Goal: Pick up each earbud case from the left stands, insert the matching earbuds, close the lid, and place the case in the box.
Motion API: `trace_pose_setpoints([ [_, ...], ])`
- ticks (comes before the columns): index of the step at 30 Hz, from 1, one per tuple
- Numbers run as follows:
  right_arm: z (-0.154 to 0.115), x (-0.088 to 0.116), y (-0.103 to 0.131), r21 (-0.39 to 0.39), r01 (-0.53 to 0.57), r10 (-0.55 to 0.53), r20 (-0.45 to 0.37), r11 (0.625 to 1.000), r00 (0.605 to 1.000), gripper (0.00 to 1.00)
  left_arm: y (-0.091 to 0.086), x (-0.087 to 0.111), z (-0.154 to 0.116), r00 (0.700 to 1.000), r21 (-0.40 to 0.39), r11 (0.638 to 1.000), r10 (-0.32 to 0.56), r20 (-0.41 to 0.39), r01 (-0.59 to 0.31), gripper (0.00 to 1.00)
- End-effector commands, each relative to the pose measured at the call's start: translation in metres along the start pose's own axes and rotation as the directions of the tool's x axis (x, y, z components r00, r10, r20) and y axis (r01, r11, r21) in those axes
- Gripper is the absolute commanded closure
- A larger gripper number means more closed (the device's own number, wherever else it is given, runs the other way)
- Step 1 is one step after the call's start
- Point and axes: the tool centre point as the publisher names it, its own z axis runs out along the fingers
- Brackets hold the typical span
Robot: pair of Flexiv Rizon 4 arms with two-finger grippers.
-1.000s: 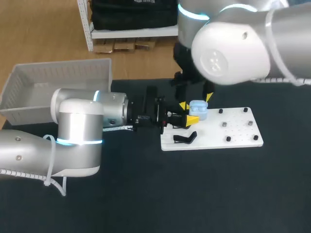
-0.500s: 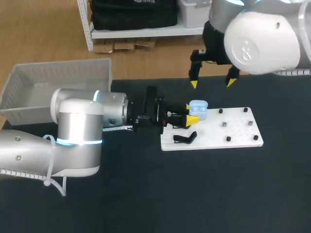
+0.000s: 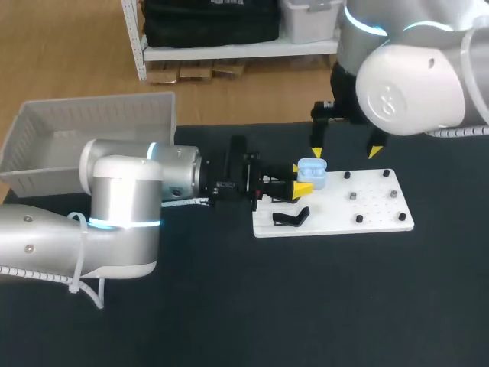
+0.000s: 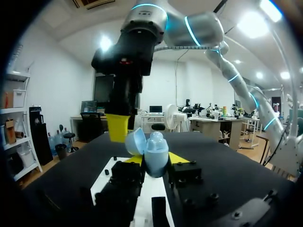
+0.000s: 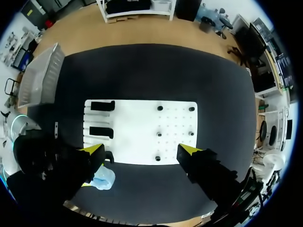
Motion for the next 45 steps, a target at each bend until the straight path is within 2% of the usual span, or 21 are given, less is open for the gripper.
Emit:
trace_pose_setpoints([
  [1, -0.001, 0.005, 0.000, -0.001, 0.004, -0.004, -0.022, 1.000, 1.000, 0.00, 0.000, 0.000, 0.000, 1.000, -0.002, 1.000, -0.001, -0.003, 0.001, 1.00],
  [8, -0.002, 0.021, 0.000, -0.002, 0.015, -0.015, -0.055, 1.000, 0.998, 0.00, 0.000, 0.000, 0.000, 1.000, -0.002, 1.000, -0.001, -0.003, 0.001, 1.00],
  [12, -0.004, 0.022, 0.002, -0.010, 0.017, -0.018, -0.055, 1.000, 0.998, 0.00, 0.000, 0.000, 0.000, 1.000, -0.002, 1.000, -0.001, -0.003, 0.001, 1.00],
  [15, -0.011, 0.020, -0.001, -0.009, 0.008, -0.008, 0.021, 1.000, 1.000, 0.00, 0.000, 0.000, 0.000, 1.000, -0.002, 1.000, -0.001, -0.003, 0.001, 1.00],
  [20, -0.040, 0.010, -0.013, -0.078, -0.042, 0.058, 0.212, 0.996, 0.976, 0.00, 0.000, -0.003, -0.004, 1.000, -0.010, 1.000, -0.003, -0.009, 0.003, 1.00],
  [23, -0.050, 0.009, -0.018, -0.103, -0.048, 0.073, 0.247, 0.993, 0.966, 0.00, 0.000, -0.012, -0.017, 1.000, -0.027, 1.000, -0.009, -0.013, 0.008, 1.00],
  [28, -0.050, 0.009, -0.018, -0.103, -0.048, 0.073, 0.247, 0.993, 0.966, 0.00, 0.004, -0.029, -0.055, 0.999, -0.110, 0.994, -0.013, -0.032, 0.010, 1.00],
  [33, -0.050, 0.009, -0.018, -0.103, -0.048, 0.073, 0.247, 0.993, 0.966, 0.00, 0.015, -0.041, -0.111, 0.996, -0.236, 0.972, -0.042, -0.078, 0.022, 1.00],
  [41, -0.050, 0.009, -0.018, -0.103, -0.048, 0.073, 0.247, 0.993, 0.966, 0.00, 0.044, -0.049, -0.185, 0.982, -0.404, 0.913, -0.126, -0.138, 0.060, 1.00],
  [45, -0.050, 0.009, -0.018, -0.103, -0.048, 0.073, 0.247, 0.993, 0.966, 0.00, 0.066, -0.055, -0.215, 0.978, -0.475, 0.875, -0.171, -0.119, 0.095, 1.00],
])
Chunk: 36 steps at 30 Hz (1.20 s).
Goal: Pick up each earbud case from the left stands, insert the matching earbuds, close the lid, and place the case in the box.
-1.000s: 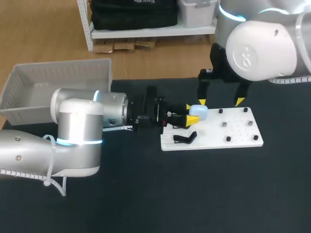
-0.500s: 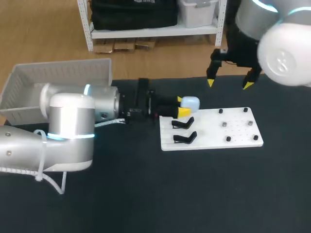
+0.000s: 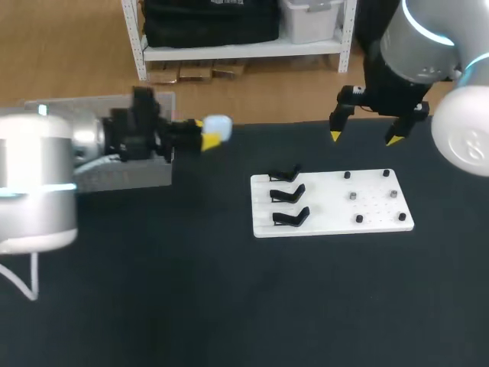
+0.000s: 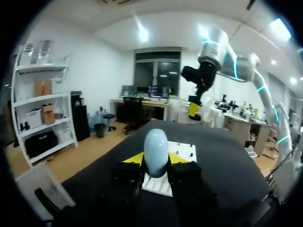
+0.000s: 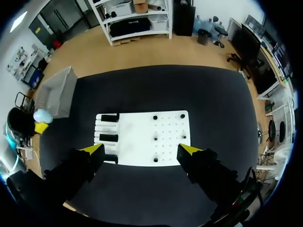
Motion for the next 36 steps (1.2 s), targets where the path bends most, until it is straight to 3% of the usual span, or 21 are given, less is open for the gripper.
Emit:
trace_pose_setpoints([
  [1, -0.001, 0.003, 0.000, 0.003, -0.003, 0.003, 0.025, 1.000, 1.000, 0.00, 0.018, -0.007, -0.039, 0.999, -0.120, 0.992, -0.033, 0.005, 0.033, 1.00],
  [6, -0.001, 0.003, 0.000, 0.003, -0.003, 0.003, 0.025, 1.000, 1.000, 0.00, 0.058, -0.005, -0.067, 0.994, -0.220, 0.969, -0.107, 0.018, 0.108, 1.00],
  [12, -0.001, 0.003, 0.000, 0.003, -0.003, 0.003, 0.025, 1.000, 1.000, 0.00, 0.092, 0.011, -0.091, 0.985, -0.319, 0.934, -0.170, -0.002, 0.161, 1.00],
  [20, -0.001, 0.003, 0.000, 0.003, -0.003, 0.003, 0.025, 1.000, 1.000, 0.00, 0.121, 0.027, -0.111, 0.971, -0.396, 0.899, -0.229, -0.064, 0.185, 1.00],
  [24, -0.001, 0.003, 0.000, 0.003, -0.003, 0.003, 0.025, 1.000, 1.000, 0.00, 0.136, 0.032, -0.117, 0.959, -0.427, 0.887, -0.252, -0.127, 0.177, 1.00],
  [26, -0.001, 0.003, 0.000, 0.003, -0.003, 0.003, 0.025, 1.000, 1.000, 0.00, 0.143, 0.037, -0.121, 0.946, -0.441, 0.885, -0.259, -0.194, 0.152, 1.00],
  [27, -0.001, 0.003, 0.000, 0.003, -0.003, 0.003, 0.025, 1.000, 1.000, 0.00, 0.146, 0.039, -0.123, 0.944, -0.452, 0.876, -0.274, -0.182, 0.167, 1.00],
  [32, -0.001, 0.003, 0.000, 0.003, -0.003, 0.003, 0.025, 1.000, 1.000, 0.00, 0.155, 0.049, -0.126, 0.916, -0.463, 0.873, -0.304, -0.263, 0.157, 1.00],
  [36, -0.001, 0.003, 0.000, 0.003, -0.003, 0.003, 0.025, 1.000, 1.000, 0.00, 0.152, 0.059, -0.130, 0.906, -0.475, 0.865, -0.322, -0.275, 0.163, 1.00],
])
